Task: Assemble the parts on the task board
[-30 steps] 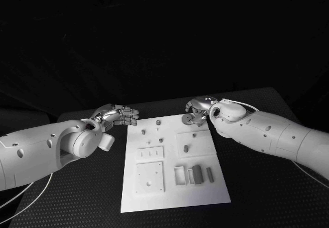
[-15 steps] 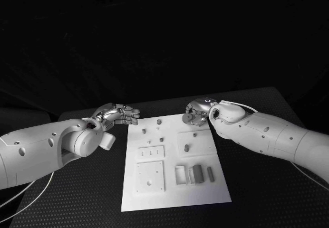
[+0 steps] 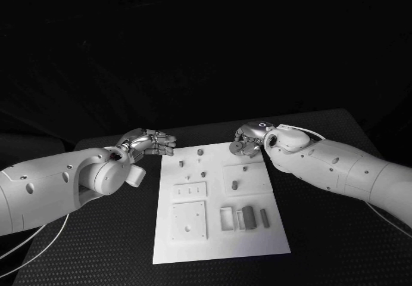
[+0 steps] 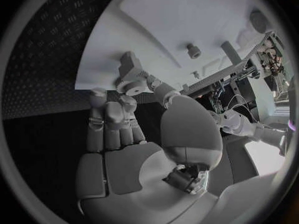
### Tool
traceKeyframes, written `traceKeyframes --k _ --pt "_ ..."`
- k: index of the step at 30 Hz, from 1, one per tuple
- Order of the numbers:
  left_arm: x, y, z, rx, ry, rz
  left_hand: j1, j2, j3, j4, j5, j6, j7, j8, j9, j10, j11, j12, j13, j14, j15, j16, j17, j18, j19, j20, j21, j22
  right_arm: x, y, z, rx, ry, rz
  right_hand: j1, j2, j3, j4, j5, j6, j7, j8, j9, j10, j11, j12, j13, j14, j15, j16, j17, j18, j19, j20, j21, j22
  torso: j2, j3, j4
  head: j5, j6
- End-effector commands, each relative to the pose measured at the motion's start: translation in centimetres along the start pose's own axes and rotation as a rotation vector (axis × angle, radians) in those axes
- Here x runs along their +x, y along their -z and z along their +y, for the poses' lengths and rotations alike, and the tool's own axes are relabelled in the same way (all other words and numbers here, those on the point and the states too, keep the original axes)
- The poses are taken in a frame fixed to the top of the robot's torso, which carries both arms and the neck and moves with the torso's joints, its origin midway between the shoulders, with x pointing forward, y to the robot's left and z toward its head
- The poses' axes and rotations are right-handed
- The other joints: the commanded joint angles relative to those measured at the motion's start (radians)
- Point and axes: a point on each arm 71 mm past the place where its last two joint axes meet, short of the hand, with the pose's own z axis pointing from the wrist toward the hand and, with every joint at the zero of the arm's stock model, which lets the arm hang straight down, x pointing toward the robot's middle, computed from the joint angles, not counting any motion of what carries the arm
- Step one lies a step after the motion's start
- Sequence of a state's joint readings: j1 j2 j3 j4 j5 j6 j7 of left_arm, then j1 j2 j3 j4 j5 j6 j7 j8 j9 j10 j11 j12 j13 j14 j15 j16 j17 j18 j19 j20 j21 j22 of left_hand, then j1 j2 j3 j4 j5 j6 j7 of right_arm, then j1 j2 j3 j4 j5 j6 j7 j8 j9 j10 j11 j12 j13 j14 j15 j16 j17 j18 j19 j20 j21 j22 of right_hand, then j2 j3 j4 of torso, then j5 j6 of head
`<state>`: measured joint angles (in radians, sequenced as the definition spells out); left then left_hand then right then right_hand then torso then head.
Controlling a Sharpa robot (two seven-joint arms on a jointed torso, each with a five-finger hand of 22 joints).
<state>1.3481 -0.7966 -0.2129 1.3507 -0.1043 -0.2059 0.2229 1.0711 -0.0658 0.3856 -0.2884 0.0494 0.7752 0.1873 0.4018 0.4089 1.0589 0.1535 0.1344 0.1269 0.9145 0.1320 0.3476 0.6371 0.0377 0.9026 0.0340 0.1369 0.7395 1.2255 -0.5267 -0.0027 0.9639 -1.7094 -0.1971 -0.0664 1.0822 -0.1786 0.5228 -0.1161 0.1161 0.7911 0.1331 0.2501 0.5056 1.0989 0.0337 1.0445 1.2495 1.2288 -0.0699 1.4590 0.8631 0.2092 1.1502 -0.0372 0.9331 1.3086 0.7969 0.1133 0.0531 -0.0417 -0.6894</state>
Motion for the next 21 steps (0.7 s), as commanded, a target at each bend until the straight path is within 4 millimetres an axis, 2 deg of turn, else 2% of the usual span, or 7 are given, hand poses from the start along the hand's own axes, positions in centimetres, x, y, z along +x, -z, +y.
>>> traceKeyframes --k 1,7,13,17,21 --pt "0.16 -0.04 -0.13 0.011 0.008 0.010 -0.004 0.002 -0.004 0.000 0.000 0.000 0.009 -0.007 -0.001 -0.001 0.008 -0.006 -0.001 0.009 -0.001 -0.005 0.002 0.014 0.005 -0.002 -0.004 -0.001 0.90 0.15 -0.33 0.007 0.010 0.066 0.001 0.012 -0.003 -0.004 0.001 0.026 0.014 0.007 -0.001 -0.007 0.000 0.005 -0.003 0.000 -0.004 0.006 0.001 0.053 -0.006 0.001 0.003 0.020 0.000 0.0000 0.0736 0.000 -0.002" --pt "0.10 -0.04 -0.10 0.008 0.008 0.009 -0.005 0.002 -0.004 0.000 0.000 0.000 0.009 -0.007 -0.001 -0.001 0.008 -0.006 -0.001 0.009 -0.001 -0.006 0.002 0.014 0.006 -0.002 -0.004 -0.001 1.06 0.20 -0.55 0.011 0.004 0.086 -0.004 0.041 -0.006 -0.014 0.001 0.042 0.014 0.013 -0.002 -0.010 0.000 0.011 -0.013 0.000 -0.004 0.005 0.002 0.053 -0.009 0.001 0.004 0.019 0.000 -0.0001 0.0741 -0.001 -0.003" --pt "0.12 -0.04 -0.09 0.007 0.008 0.012 -0.006 0.002 -0.004 0.000 0.000 -0.001 0.009 -0.007 -0.001 -0.001 0.008 -0.007 -0.001 0.009 -0.001 -0.006 0.002 0.013 0.006 -0.002 -0.004 -0.001 1.11 0.19 -0.42 0.007 -0.013 0.095 -0.007 0.096 -0.006 -0.033 0.001 0.062 0.013 0.018 -0.005 -0.015 0.000 0.020 -0.026 -0.002 -0.005 0.003 0.003 0.053 -0.014 0.002 0.006 0.019 0.000 0.0008 0.0729 -0.001 -0.004" --pt "0.14 -0.04 -0.09 0.006 0.008 0.012 -0.006 0.002 -0.004 0.000 0.000 -0.001 0.009 -0.007 -0.001 -0.001 0.008 -0.007 -0.001 0.009 -0.001 -0.006 0.002 0.013 0.006 -0.002 -0.005 -0.002 1.15 0.20 -0.47 0.008 -0.014 0.100 -0.012 0.124 -0.009 -0.051 0.002 0.066 0.015 0.016 -0.009 -0.019 0.001 0.025 -0.034 -0.003 -0.003 0.003 0.004 0.053 -0.017 0.004 0.007 0.020 0.000 0.0005 0.0736 -0.002 -0.004" --pt "0.08 -0.04 -0.08 0.005 0.008 0.011 -0.006 0.002 -0.004 0.000 0.000 -0.001 0.008 -0.007 -0.001 -0.001 0.008 -0.007 -0.001 0.009 -0.001 -0.007 0.002 0.013 0.006 -0.002 -0.005 -0.002 1.15 0.17 -0.43 0.007 -0.015 0.100 -0.017 0.134 -0.011 -0.061 0.002 0.067 0.015 0.015 -0.011 -0.021 0.001 0.028 -0.039 -0.004 -0.003 0.002 0.004 0.053 -0.019 0.005 0.008 0.019 0.000 0.0006 0.0730 -0.002 -0.005"
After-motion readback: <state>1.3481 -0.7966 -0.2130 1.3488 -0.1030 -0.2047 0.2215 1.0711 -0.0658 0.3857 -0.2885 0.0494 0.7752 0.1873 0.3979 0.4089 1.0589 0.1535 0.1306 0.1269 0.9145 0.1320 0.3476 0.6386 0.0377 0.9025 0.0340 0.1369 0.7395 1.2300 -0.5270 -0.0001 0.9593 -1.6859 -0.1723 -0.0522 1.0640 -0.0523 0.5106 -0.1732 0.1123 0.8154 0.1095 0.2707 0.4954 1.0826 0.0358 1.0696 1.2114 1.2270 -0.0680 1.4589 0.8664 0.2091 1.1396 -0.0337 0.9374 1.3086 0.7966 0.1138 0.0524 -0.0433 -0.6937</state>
